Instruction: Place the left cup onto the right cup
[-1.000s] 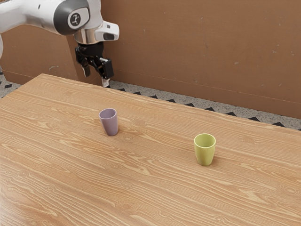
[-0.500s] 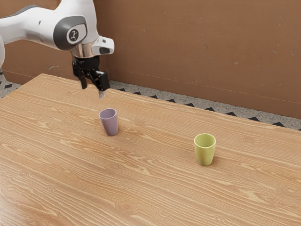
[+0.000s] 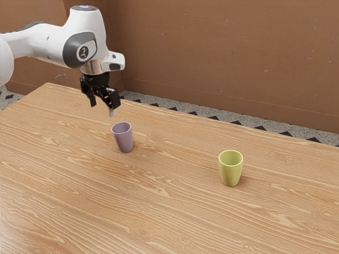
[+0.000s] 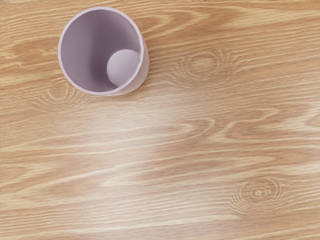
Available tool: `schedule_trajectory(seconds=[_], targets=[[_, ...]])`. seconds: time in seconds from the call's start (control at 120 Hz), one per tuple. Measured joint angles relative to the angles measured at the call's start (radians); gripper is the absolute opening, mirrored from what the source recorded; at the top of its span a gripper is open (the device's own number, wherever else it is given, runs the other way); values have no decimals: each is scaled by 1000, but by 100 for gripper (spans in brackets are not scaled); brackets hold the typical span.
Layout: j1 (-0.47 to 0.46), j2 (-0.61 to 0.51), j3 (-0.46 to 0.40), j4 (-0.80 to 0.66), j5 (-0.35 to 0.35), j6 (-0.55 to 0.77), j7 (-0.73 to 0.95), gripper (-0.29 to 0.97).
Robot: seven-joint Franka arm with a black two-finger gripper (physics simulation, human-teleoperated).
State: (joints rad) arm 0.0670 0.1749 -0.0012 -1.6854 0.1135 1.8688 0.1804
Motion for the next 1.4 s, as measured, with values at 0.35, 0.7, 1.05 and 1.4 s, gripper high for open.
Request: schedule_trajectory(seconds=[0.35, 0.7, 1.05, 1.4], targets=[[45, 81, -1, 21, 0, 74, 52, 68], [65, 171, -9, 95, 0, 100, 101, 68], [63, 208, -8, 110, -35, 117, 129, 68], [48, 222, 1, 96, -84, 128, 143, 68]])
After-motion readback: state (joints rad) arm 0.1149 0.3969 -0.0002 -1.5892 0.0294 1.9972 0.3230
